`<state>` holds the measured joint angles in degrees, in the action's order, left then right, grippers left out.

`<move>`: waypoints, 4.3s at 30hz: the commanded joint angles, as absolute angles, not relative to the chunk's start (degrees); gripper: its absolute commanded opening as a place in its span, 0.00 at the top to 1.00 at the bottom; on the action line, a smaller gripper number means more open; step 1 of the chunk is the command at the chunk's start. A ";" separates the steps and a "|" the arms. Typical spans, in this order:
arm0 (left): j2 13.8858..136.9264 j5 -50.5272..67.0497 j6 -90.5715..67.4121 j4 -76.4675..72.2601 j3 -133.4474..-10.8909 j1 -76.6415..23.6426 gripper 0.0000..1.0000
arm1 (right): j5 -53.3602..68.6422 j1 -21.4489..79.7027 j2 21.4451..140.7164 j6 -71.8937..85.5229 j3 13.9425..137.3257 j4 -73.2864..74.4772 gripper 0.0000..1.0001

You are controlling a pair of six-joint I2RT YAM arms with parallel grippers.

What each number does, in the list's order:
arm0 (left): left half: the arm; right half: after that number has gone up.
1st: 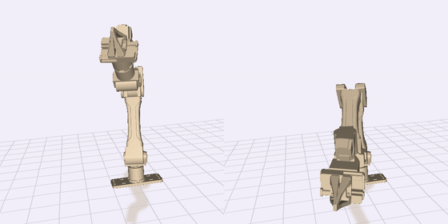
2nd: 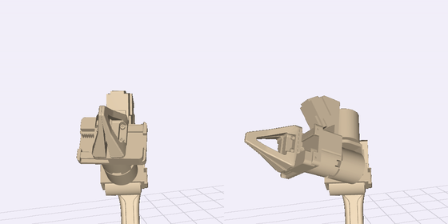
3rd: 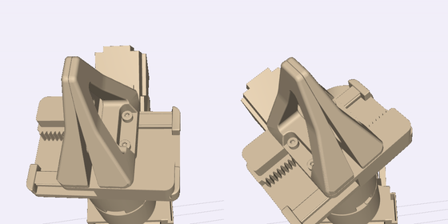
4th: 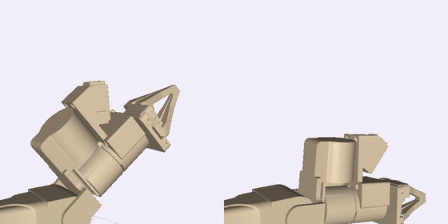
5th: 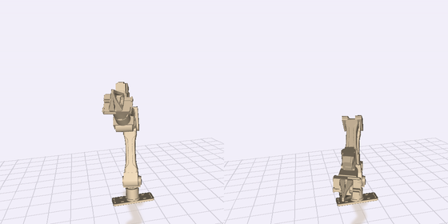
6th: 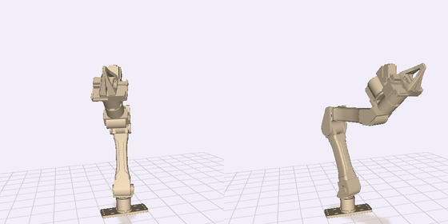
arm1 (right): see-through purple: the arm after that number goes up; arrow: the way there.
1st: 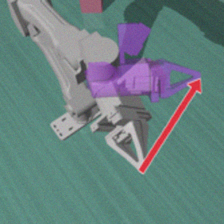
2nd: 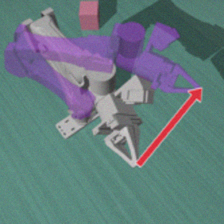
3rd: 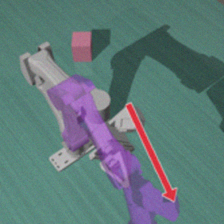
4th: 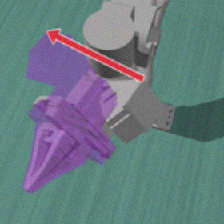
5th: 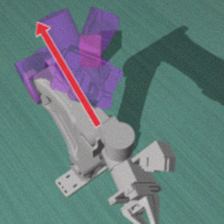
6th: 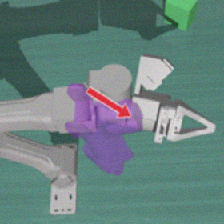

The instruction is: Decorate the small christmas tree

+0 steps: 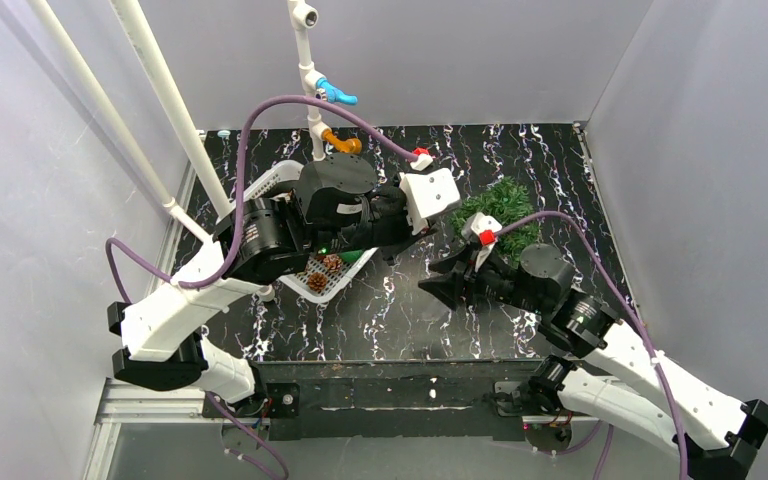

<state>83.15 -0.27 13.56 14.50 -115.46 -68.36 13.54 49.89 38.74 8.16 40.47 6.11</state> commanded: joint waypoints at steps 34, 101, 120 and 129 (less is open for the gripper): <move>94.32 3.78 5.53 7.58 -109.84 -66.97 1.00 | -42.21 50.45 21.30 5.64 52.13 41.62 0.99; 85.05 6.59 -19.01 16.45 -83.34 -64.42 0.02 | -55.82 50.27 25.69 51.10 28.32 41.61 0.99; 69.28 13.39 -21.09 -14.85 -51.61 -65.85 0.02 | -55.72 50.27 25.42 50.89 28.19 41.28 0.99; 73.07 13.30 -18.54 -22.37 -49.30 -67.22 0.02 | -55.63 50.27 25.35 50.76 28.12 41.17 0.99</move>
